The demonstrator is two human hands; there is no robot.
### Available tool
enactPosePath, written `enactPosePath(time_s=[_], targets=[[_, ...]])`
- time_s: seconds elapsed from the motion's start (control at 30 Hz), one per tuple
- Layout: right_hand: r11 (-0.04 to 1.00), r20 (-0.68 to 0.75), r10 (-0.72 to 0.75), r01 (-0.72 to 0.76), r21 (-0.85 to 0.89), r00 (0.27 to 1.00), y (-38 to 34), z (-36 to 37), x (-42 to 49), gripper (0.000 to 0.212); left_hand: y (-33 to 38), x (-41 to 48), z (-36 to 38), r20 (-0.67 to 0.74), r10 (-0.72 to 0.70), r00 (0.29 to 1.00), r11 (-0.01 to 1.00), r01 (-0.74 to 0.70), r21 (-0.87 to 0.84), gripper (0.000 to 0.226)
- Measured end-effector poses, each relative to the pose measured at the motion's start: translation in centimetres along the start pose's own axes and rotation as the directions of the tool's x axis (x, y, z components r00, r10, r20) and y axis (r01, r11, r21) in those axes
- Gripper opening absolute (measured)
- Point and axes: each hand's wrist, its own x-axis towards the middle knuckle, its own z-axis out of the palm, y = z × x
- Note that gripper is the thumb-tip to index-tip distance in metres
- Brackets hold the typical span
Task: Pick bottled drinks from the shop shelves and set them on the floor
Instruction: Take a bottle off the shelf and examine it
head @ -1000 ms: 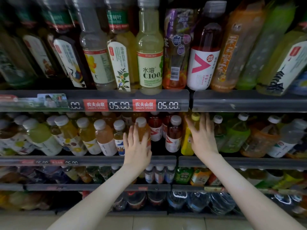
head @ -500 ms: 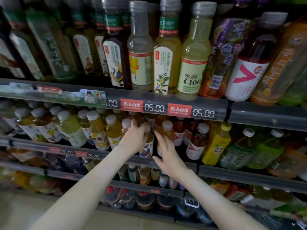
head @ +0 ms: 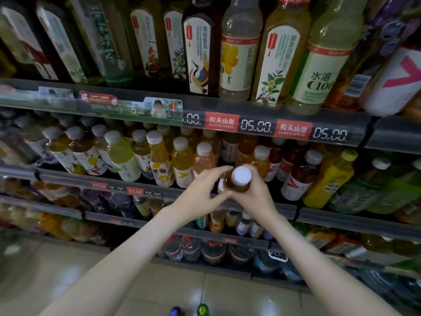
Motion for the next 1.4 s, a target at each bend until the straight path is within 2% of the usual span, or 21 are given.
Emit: enactPosePath(time_s=[0.1, 0.17, 0.23, 0.3, 0.4, 0.5, 0.6, 0.77, 0.87, 0.93, 1.0, 1.07, 1.17, 1.27, 1.4], targets=[[0.986, -0.06, 0.046, -0.035, 0.162, 0.997, -3.4, -2.5, -1.4, 0.054, 0.5, -1.4, -1.5, 0.052, -0.064, 0.997, 0.998, 0.065, -0.02, 0.073], [0.957, -0.001, 0.03, -0.029, 0.288, 1.0, -5.4, -3.8, -2.5, 0.047, 1.5, -2.5, -2.5, 0.188, -0.111, 0.976, 0.975, 0.143, -0.17, 0.072], [0.907, 0.071, -0.004, -0.026, 0.42, 0.997, -7.4, -4.5, -4.1, 0.042, 2.9, -3.5, -3.6, 0.358, -0.12, 0.926, 0.847, 0.284, -0.449, 0.067], [0.865, 0.12, -0.018, -0.045, 0.5, 0.993, -9.2, -4.5, -5.9, 0.039, 4.2, -5.1, -4.4, 0.452, -0.093, 0.887, 0.721, 0.373, -0.584, 0.061], [0.8, 0.167, 0.017, -0.114, 0.59, 0.986, -11.1, -3.9, -9.0, 0.043, 6.2, -8.2, -4.1, 0.418, -0.074, 0.905, 0.671, 0.355, -0.651, 0.054], [0.756, 0.17, 0.128, -0.207, 0.622, 0.977, -11.9, -2.3, -13.1, 0.054, 8.2, -11.7, -3.1, 0.272, -0.235, 0.933, 0.671, 0.358, -0.649, 0.061], [0.773, 0.206, 0.197, -0.281, 0.569, 0.959, -12.4, 0.9, -17.7, 0.069, 9.1, -15.4, -2.8, 0.07, -0.403, 0.913, 0.724, 0.364, -0.586, 0.059], [0.776, 0.194, 0.234, -0.304, 0.553, 0.953, -14.3, 5.4, -21.9, 0.045, 9.2, -21.3, -4.5, -0.009, -0.44, 0.898, 0.81, 0.393, -0.436, 0.054], [0.809, 0.186, 0.181, -0.254, 0.53, 0.966, -16.3, 7.0, -22.7, 0.043, 8.5, -23.8, -7.1, 0.016, -0.404, 0.915, 0.779, 0.353, -0.517, 0.058], [0.809, 0.192, 0.123, -0.21, 0.549, 0.974, -17.7, 8.0, -22.6, 0.044, 7.6, -24.7, -9.7, 0.113, -0.331, 0.937, 0.706, 0.325, -0.629, 0.058], [0.777, 0.194, 0.065, -0.172, 0.606, 0.979, -19.3, 9.0, -22.0, 0.045, 6.1, -25.1, -13.0, 0.225, -0.264, 0.938, 0.618, 0.344, -0.707, 0.054], [0.729, 0.192, 0.032, -0.154, 0.667, 0.981, -20.8, 10.4, -20.9, 0.046, 4.3, -25.3, -16.1, 0.291, -0.229, 0.929, 0.588, 0.37, -0.719, 0.054], [0.688, 0.236, 0.0, -0.171, 0.705, 0.972, -23.4, 13.8, -18.3, 0.044, 1.4, -25.6, -20.2, 0.174, -0.221, 0.96, 0.697, 0.28, -0.66, 0.053], [0.706, 0.273, 0.009, -0.199, 0.68, 0.962, -26.8, 18.7, -15.2, 0.051, -1.7, -26.2, -24.9, 0.019, -0.2, 0.98, 0.809, 0.176, -0.561, 0.048], [0.748, 0.262, -0.01, -0.167, 0.643, 0.965, -31.7, 26.5, -11.2, 0.072, -6.8, -26.9, -31.6, -0.155, -0.138, 0.978, 0.971, 0.102, -0.218, 0.068]])
